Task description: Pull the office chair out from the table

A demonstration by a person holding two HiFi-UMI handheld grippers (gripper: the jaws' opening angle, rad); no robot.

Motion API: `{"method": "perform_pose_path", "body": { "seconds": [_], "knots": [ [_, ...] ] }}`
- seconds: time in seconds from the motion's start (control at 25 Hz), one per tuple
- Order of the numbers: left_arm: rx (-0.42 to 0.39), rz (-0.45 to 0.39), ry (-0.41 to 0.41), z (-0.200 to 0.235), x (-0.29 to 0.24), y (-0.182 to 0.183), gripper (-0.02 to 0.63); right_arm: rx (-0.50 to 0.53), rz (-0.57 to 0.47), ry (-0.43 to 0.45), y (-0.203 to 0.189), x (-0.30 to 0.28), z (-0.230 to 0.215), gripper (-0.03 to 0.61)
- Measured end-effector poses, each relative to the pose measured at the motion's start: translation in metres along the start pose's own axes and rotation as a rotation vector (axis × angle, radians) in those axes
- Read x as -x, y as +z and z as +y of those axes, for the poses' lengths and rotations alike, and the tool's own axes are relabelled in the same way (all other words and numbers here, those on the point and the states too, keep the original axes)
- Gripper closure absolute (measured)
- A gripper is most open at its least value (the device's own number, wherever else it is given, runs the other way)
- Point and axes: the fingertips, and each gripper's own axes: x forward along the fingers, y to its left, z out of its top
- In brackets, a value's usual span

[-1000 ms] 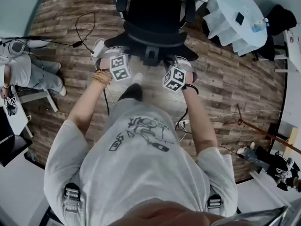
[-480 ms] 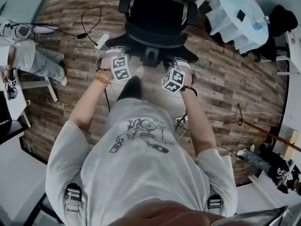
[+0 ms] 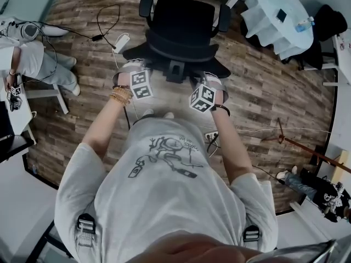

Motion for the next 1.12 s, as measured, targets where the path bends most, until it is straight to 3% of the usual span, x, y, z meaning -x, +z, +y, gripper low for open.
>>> {"method": "perform_pose_path", "body": {
  "seconds": [1.12],
  "knots": [
    [-0.065, -0.094, -0.03, -0.101, 0.067, -0.066, 0.512, -0.072, 0.06, -0.025, 0.053, 0.038, 0.136, 0.482]
  ]
}}
